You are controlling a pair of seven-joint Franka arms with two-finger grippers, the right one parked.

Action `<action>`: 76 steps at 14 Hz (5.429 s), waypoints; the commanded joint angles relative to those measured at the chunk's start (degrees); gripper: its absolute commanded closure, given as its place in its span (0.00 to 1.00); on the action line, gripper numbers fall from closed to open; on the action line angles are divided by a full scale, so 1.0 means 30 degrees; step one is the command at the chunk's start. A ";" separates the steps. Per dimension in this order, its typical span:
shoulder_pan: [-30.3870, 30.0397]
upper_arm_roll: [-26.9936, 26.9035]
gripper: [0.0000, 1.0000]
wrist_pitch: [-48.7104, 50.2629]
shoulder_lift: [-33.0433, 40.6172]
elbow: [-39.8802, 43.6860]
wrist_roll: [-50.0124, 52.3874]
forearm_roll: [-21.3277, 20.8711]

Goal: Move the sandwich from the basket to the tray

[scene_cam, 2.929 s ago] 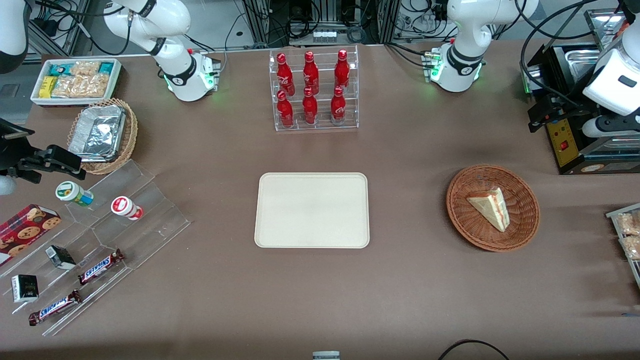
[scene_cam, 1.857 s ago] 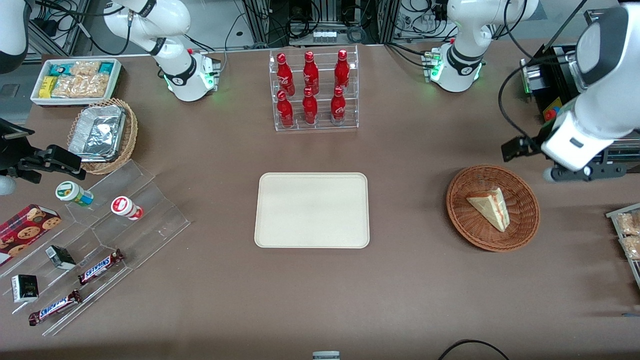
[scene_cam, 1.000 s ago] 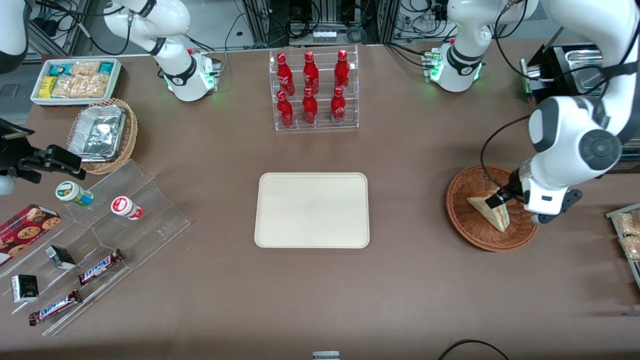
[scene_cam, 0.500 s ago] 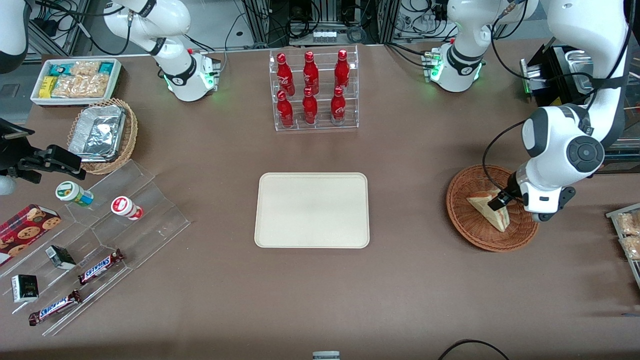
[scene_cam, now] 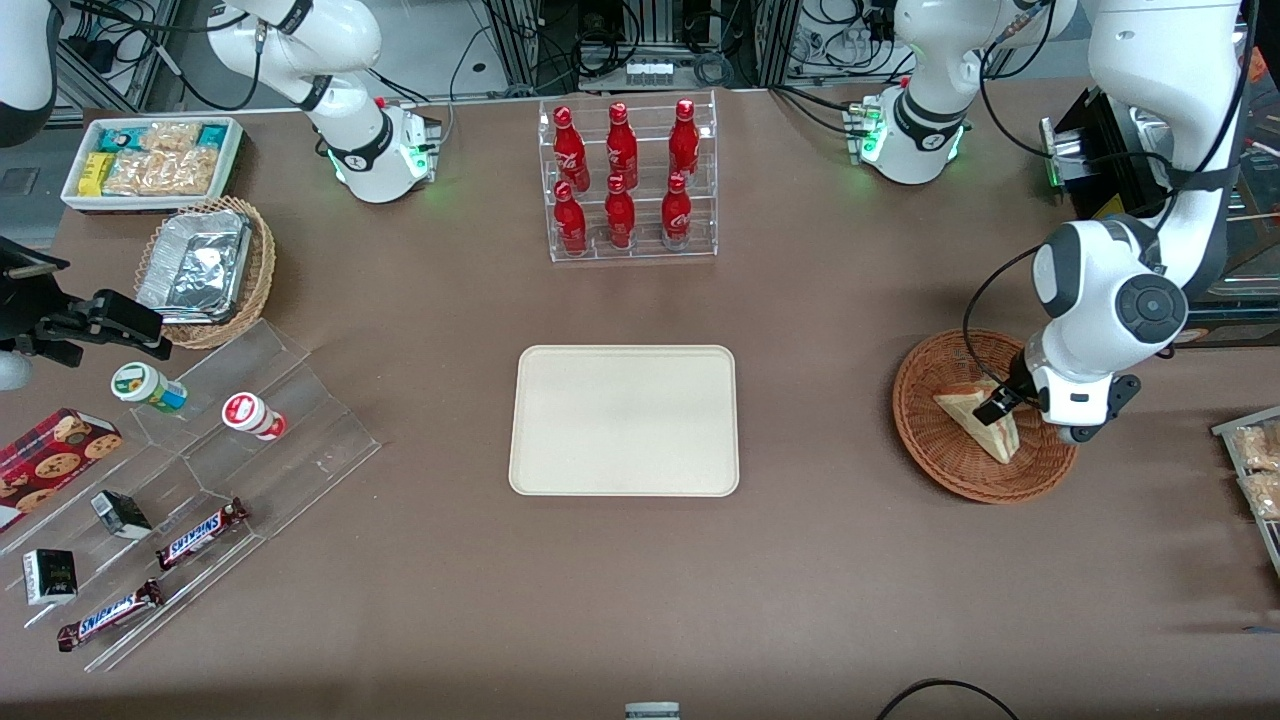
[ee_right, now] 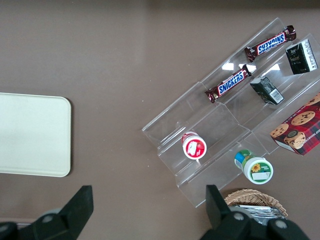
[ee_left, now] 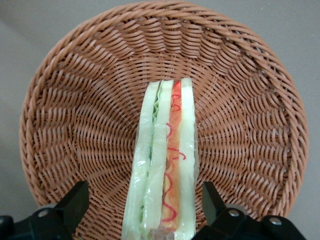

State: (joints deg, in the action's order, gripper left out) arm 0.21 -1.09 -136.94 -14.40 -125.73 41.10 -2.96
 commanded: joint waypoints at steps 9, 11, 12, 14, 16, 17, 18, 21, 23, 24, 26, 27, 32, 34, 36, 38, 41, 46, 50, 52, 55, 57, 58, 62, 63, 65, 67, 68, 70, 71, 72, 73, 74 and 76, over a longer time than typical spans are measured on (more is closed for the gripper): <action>0.0283 0.0042 0.64 -0.0675 -0.0972 -0.0044 0.0273 -0.0449; 0.0428 0.0129 0.71 0.0115 -0.0097 -0.0043 0.0361 -0.0449; 0.0864 0.0130 0.71 0.0903 0.0546 0.0014 0.0332 -0.0478; 0.2296 0.0130 0.71 0.2165 0.1661 0.0394 0.0302 -0.0856; 0.3820 0.0159 0.72 0.3947 0.1609 0.1794 0.0216 -0.1093; 0.4785 0.0217 0.73 0.4828 0.1289 0.2585 0.0272 -0.1093; 0.5926 0.0217 0.73 0.5242 0.0995 0.3289 0.0418 -0.1035; 0.8595 0.0276 0.79 0.5247 0.0029 0.4552 0.0449 -0.0742; 0.9945 0.0305 0.78 0.4955 -0.1168 0.5691 0.0420 -0.0713; 1.0676 0.0334 0.78 0.4954 -0.2046 0.6714 0.0332 -0.0713; 1.1995 0.0305 0.78 0.4837 -0.4008 0.8619 0.0478 -0.0683; 1.2495 0.0305 0.78 0.4575 -0.4771 0.9324 0.0536 -0.0596; 1.3846 0.0305 0.80 0.1821 -0.6594 0.9596 0.0244 -0.0244; 1.3848 0.0305 0.80 0.1731 -0.6595 0.9391 0.0185 -0.0273; 1.3673 0.0334 0.80 0.1643 -0.6770 0.9565 -0.0224 0.0018; 1.3584 0.0276 0.80 0.0915 -0.6975 0.9712 -0.0371 0.1128; 1.3729 0.0276 0.80 0.0735 -0.7298 0.9742 -0.0372 0.1162; 1.3759 0.0276 0.79 0.0735 -0.7796 1.0181 -0.0459 0.1046; 1.3759 0.0276 0.34 0.0735 -0.7885 1.0210 -0.0401 0.1103; 1.3759 0.0276 0.01 0.0764 -0.7710 1.0210 -0.0314 0.1104; 1.3439 0.0160 0.00 0.2133 -0.6455 1.0093 -0.0079 0.1192; 1.3234 -0.0219 0.00 0.4560 -0.4847 1.0152 -0.0108 0.1133; 1.2942 -0.0570 0.00 0.5791 -0.3823 1.0152 -0.0108 0.1133; 1.0165 -0.0632 0.00 0.8612 -0.0275 1.0122 -0.0458 0.1104; 0.9257 -0.0603 0.00 0.8935 0.0313 1.0093 -0.0517 0.1075; 0.8081 -0.0632 0.00 1.0044 0.1194 1.0064 -0.2234 0.1103; 0.6736 -0.0632 0.00 1.1511 0.1809 1.0122 -0.4406 0.1191; 0.5974 -0.0603 0.00 1.1603 0.2161 1.0093 -0.5110 0.1192; 0.4800 -0.0632 0.00 1.2098 0.2864 1.0035 -0.7332 0.1221; 0.4041 -0.0632 0.00 1.2653 0.3128 1.0035 -0.8330 0.1221; 0.3714 -0.0603 0.00 1.2949 0.3421 1.0064 -0.8804 0.1221; 0.3682 -0.0632 0.00 1.3184 0.3743 1.0064 -0.8954 0.1221; 0.3565 -0.0632 0.00 1.3360 0.4065 1.0064 -0.8984 0.1221; 0.3012 -0.0603 0.00 1.4527 0.4651 1.0209 -1.0119 0.1192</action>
State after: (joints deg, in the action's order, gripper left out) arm 11.07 -3.83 -96.02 -3.39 -94.14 13.71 0.21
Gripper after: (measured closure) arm 0.000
